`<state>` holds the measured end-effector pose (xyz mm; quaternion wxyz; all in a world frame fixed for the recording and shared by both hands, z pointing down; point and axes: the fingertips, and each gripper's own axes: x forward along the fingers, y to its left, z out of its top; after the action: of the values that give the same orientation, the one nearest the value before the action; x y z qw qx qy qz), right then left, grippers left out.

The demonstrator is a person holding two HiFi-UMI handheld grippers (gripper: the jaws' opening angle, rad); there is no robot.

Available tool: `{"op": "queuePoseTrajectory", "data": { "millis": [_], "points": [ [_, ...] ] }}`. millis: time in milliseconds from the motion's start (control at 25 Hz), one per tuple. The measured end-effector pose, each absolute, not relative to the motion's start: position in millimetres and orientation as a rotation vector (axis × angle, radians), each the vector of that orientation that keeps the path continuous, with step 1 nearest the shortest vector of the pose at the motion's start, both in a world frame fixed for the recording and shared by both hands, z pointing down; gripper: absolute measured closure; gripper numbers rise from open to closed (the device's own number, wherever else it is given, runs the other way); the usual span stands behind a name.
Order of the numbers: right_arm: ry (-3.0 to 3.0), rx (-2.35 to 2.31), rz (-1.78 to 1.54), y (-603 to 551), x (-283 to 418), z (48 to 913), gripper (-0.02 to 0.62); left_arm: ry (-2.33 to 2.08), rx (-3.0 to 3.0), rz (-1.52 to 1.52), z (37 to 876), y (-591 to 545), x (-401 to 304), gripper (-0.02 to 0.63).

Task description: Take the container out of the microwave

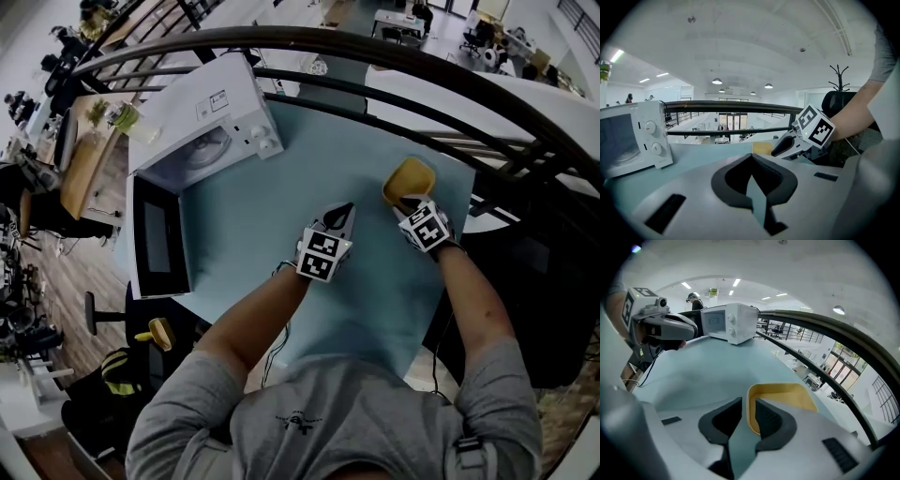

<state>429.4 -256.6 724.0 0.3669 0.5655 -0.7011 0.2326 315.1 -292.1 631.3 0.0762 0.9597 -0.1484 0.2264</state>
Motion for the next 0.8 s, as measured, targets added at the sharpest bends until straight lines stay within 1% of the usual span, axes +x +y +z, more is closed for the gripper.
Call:
{"op": "queuePoseTrajectory", "data": {
  "millis": [400,800],
  "points": [
    [-1.861,1.510,0.570,-250.8,416.7,673.1,0.507,-0.492,2.882,0.648,599.4,-278.4,290.3,0.600],
    [-1.982,1.516,0.522,-241.8,375.7,623.4,0.534,-0.608,2.896,0.532,542.2,-260.0,246.6,0.600]
  ]
}}
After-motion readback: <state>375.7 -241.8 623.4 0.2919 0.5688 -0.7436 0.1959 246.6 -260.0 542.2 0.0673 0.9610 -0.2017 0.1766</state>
